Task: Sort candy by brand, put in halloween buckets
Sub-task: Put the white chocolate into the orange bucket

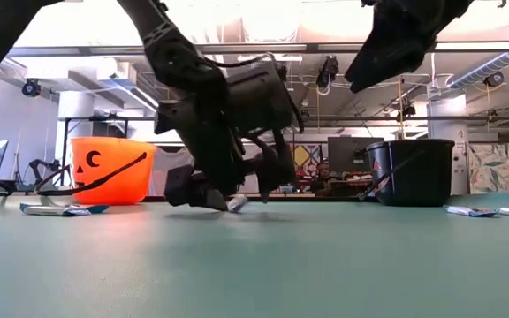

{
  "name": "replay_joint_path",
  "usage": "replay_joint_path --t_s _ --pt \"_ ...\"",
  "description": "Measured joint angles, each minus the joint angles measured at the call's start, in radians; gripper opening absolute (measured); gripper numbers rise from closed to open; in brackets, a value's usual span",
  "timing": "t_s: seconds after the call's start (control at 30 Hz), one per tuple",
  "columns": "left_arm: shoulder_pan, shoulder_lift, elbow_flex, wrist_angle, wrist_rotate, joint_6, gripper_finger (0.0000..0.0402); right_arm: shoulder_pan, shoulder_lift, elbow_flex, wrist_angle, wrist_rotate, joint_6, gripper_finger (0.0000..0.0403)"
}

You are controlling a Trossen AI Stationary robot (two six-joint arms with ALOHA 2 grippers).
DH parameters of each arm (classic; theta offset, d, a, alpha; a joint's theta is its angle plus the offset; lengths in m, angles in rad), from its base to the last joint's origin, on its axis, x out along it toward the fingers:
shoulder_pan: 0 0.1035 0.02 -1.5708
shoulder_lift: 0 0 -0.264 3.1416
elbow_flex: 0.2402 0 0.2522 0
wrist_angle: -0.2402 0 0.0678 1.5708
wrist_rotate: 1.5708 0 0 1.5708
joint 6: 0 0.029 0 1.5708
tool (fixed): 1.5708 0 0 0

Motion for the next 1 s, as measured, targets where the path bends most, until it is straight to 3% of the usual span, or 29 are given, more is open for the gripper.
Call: replay_joint_path --t_s 0.2,0.63,0.77,1.0 --pt "-0.001 0.063 0.085 -0.202 -0.013 -0.112 0.0259 0.070 0.000 0.000 -0.059 0.000 0.060 0.0271" --pt "0.032 0.054 0.071 -0.224 0.022 -0.110 0.0103 0.196 -0.013 0.000 -0.063 0.001 0.130 0.0264" --pt "0.032 0.039 0.071 -0.253 0.040 -0.067 0.0093 0.274 -0.031 0.000 -0.066 -0.009 0.173 0.0265" --pt "0.006 -0.042 0.063 -0.415 0.098 -0.032 0.0110 0.462 -0.029 0.001 -0.059 -0.019 0.304 0.0257"
